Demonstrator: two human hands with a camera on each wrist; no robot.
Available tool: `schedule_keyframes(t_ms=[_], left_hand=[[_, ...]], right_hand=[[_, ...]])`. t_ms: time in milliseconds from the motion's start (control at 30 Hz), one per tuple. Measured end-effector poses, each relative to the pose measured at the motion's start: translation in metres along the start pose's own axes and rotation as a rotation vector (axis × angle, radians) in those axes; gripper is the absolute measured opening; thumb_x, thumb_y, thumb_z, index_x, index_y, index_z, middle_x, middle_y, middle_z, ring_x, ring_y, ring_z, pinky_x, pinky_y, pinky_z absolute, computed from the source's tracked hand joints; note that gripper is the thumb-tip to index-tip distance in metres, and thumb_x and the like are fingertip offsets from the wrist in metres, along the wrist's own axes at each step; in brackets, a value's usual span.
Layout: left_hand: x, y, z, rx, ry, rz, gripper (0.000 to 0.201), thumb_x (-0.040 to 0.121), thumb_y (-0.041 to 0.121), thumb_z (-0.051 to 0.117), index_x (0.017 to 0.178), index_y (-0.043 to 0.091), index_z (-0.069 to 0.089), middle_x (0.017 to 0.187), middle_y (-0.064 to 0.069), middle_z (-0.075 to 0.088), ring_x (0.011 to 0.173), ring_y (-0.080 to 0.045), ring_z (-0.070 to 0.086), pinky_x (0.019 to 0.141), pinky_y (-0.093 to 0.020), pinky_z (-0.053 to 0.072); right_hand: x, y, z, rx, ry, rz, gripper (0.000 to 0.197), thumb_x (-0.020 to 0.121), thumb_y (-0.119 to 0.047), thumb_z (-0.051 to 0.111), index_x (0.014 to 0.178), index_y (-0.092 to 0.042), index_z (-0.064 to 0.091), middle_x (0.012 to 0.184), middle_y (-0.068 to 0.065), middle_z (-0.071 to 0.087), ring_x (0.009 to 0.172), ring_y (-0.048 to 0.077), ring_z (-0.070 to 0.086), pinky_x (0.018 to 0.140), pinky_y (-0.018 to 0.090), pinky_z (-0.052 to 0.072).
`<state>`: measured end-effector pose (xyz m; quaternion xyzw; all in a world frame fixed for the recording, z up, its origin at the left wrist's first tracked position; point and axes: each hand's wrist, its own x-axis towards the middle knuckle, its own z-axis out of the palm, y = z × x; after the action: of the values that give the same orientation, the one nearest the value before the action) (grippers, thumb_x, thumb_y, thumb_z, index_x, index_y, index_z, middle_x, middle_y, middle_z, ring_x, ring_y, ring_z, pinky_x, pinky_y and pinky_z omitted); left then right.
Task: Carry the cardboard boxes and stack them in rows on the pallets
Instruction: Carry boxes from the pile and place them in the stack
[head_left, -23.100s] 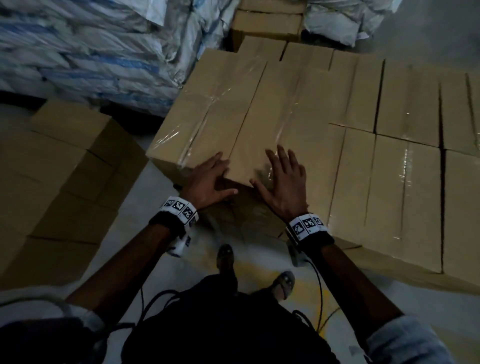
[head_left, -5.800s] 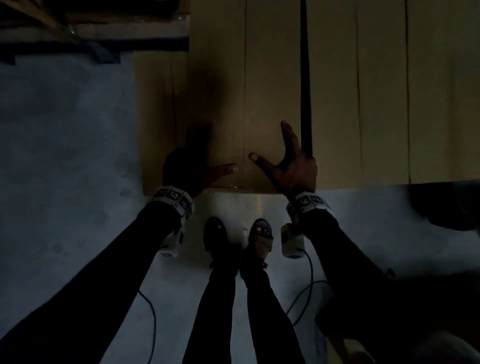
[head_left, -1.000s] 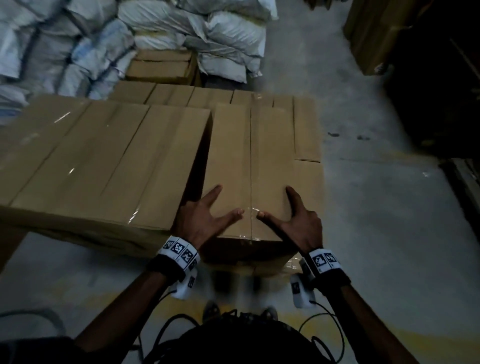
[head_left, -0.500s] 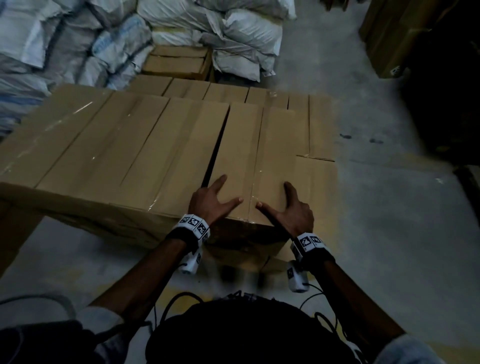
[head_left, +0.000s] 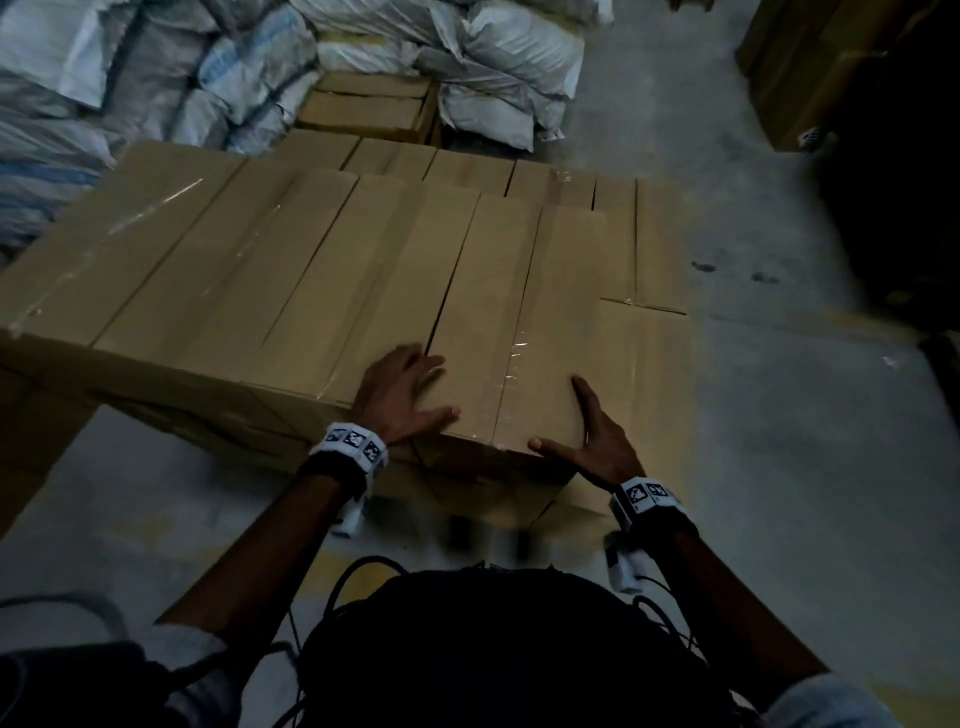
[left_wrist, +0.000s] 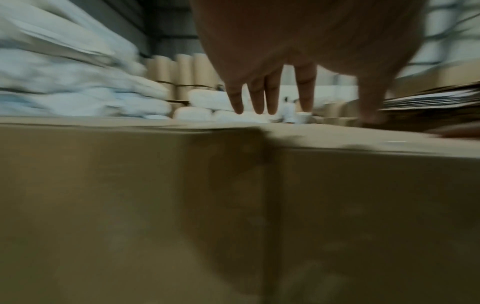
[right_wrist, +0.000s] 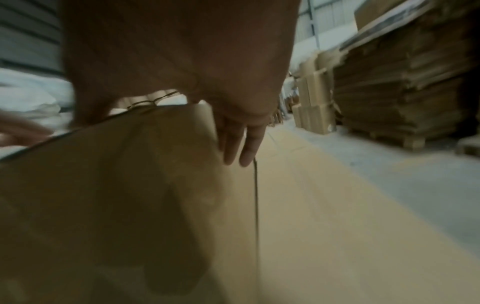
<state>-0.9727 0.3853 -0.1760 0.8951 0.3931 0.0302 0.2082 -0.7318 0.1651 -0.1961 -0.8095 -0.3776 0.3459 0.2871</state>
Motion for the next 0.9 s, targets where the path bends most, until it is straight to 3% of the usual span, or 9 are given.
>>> schedule_keyframes(t_ms=[100,200,300,367,433,567,800,900], left_hand=[[-0.001,-0.035,-0.014,0.217,-0.214,-0.008,0.135,0.047,0.106,0.047,0.161,0.042,0.013,0.172,0.005,0.002,0.158,-0.025,0.005,0.124,-0.057,0.014],[0.000,-0.052,-0.014,0.385,-0.300,0.060,0.138,0.060,0.094,0.061,0.163,0.033,-0.008,0.170,0.008,-0.016,0.158,-0.022,-0.005,0.126,-0.053,0.010],[0.002,-0.056,-0.007,0.395,-0.243,0.068,0.133,0.071,0.076,0.073,0.163,0.024,-0.008,0.171,0.007,-0.013,0.158,-0.024,-0.001,0.125,-0.050,0.013],[0.002,-0.056,-0.003,0.375,-0.207,0.073,0.130,0.073,0.072,0.075,0.164,0.024,-0.004,0.171,0.006,-0.010,0.158,-0.026,0.002,0.124,-0.052,0.015],[0.000,-0.058,0.002,0.374,-0.176,0.101,0.126,0.072,0.073,0.074,0.163,0.033,-0.003,0.172,0.006,-0.009,0.158,-0.028,0.004,0.123,-0.055,0.017],[-0.001,-0.060,0.005,0.388,-0.145,0.135,0.120,0.071,0.076,0.072,0.158,0.051,-0.005,0.172,0.004,-0.008,0.157,-0.031,0.006,0.121,-0.060,0.019],[-0.001,-0.063,0.010,0.373,-0.107,0.135,0.115,0.070,0.073,0.076,0.157,0.056,0.002,0.172,0.008,-0.003,0.157,-0.031,0.008,0.121,-0.060,0.019],[-0.001,-0.064,0.011,0.383,-0.093,0.149,0.117,0.069,0.072,0.078,0.157,0.055,0.003,0.172,0.009,-0.002,0.157,-0.032,0.010,0.120,-0.062,0.021]], right_hand=[[0.004,0.006,-0.006,-0.061,-0.078,-0.051,0.136,0.055,-0.080,0.083,0.160,-0.049,0.002,0.168,-0.004,0.023,0.149,0.027,0.035,0.118,0.053,0.037],[0.009,0.009,-0.007,-0.182,-0.148,-0.074,0.142,0.047,-0.086,0.081,0.153,-0.061,-0.010,0.169,0.003,0.020,0.152,0.032,0.028,0.115,0.060,0.037],[0.011,0.012,-0.006,-0.251,-0.178,-0.085,0.132,0.059,-0.073,0.083,0.151,-0.065,-0.012,0.169,0.012,0.021,0.153,0.039,0.024,0.115,0.062,0.036],[0.011,0.013,-0.006,-0.257,-0.178,-0.098,0.128,0.059,-0.075,0.079,0.151,-0.065,-0.009,0.169,0.013,0.021,0.151,0.042,0.027,0.115,0.062,0.037],[0.012,0.014,-0.007,-0.263,-0.172,-0.121,0.127,0.055,-0.078,0.075,0.151,-0.066,-0.007,0.168,0.012,0.025,0.148,0.041,0.034,0.113,0.062,0.040],[0.015,0.018,-0.008,-0.272,-0.179,-0.171,0.122,0.063,-0.069,0.081,0.153,-0.064,0.000,0.168,-0.002,0.027,0.151,0.036,0.029,0.116,0.060,0.037],[0.015,0.019,-0.009,-0.295,-0.169,-0.224,0.114,0.064,-0.067,0.079,0.155,-0.059,0.010,0.163,-0.012,0.033,0.150,0.036,0.032,0.114,0.057,0.039],[0.015,0.019,-0.009,-0.313,-0.169,-0.223,0.111,0.071,-0.051,0.087,0.156,-0.056,0.016,0.161,-0.008,0.037,0.149,0.037,0.032,0.116,0.055,0.038]])
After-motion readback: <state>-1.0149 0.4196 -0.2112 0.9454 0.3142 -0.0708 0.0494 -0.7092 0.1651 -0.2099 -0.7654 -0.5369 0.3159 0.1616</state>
